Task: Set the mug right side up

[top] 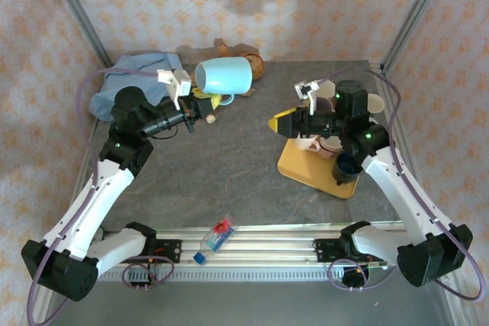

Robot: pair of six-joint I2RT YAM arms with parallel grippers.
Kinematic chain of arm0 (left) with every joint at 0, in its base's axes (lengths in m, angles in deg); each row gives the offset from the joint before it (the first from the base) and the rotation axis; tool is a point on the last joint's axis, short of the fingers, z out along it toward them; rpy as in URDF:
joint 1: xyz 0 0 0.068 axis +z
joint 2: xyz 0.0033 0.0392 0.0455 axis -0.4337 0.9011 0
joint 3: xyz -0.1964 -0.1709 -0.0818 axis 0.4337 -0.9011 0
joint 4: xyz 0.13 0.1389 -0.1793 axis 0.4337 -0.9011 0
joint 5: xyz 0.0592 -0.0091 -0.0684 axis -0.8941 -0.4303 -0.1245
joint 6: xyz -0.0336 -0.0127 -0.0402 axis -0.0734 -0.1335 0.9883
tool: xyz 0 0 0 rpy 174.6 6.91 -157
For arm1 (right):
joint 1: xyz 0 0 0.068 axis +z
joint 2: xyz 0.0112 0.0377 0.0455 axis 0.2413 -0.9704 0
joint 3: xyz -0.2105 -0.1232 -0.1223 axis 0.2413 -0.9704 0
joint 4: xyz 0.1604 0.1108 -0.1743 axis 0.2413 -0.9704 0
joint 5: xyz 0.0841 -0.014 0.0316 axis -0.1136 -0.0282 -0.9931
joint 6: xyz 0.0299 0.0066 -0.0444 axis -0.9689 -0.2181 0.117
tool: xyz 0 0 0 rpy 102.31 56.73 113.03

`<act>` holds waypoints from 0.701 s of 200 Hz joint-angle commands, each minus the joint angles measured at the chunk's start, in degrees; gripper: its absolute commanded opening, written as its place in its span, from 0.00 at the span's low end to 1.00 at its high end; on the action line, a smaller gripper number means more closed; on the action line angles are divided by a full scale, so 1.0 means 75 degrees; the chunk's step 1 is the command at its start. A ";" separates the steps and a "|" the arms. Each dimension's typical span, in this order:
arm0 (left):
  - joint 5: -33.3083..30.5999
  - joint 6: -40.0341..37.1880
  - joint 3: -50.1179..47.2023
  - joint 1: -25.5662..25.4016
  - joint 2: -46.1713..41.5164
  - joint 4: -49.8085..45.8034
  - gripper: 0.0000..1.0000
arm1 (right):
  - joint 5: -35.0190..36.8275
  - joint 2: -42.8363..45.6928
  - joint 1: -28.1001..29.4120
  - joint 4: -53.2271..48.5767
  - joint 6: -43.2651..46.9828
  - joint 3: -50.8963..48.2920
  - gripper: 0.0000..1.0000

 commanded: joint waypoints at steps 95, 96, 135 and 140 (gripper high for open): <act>0.0283 0.1216 0.1154 -0.0629 0.0311 0.1436 0.00 | -0.0912 -0.0236 0.0557 0.3357 -0.0719 0.0461 0.50; 0.0289 0.1217 0.1153 -0.0638 0.0317 0.1436 0.00 | -0.0922 -0.0241 0.0552 0.3387 -0.0741 0.0461 0.50; 0.0232 0.1089 0.1167 -0.1011 0.0432 0.1320 0.00 | -0.0880 -0.0379 0.0686 0.3998 -0.1017 0.0417 0.50; 0.0202 0.1100 0.1162 -0.1049 0.0439 0.1350 0.00 | -0.0838 -0.0365 0.0696 0.4048 -0.1050 0.0394 0.50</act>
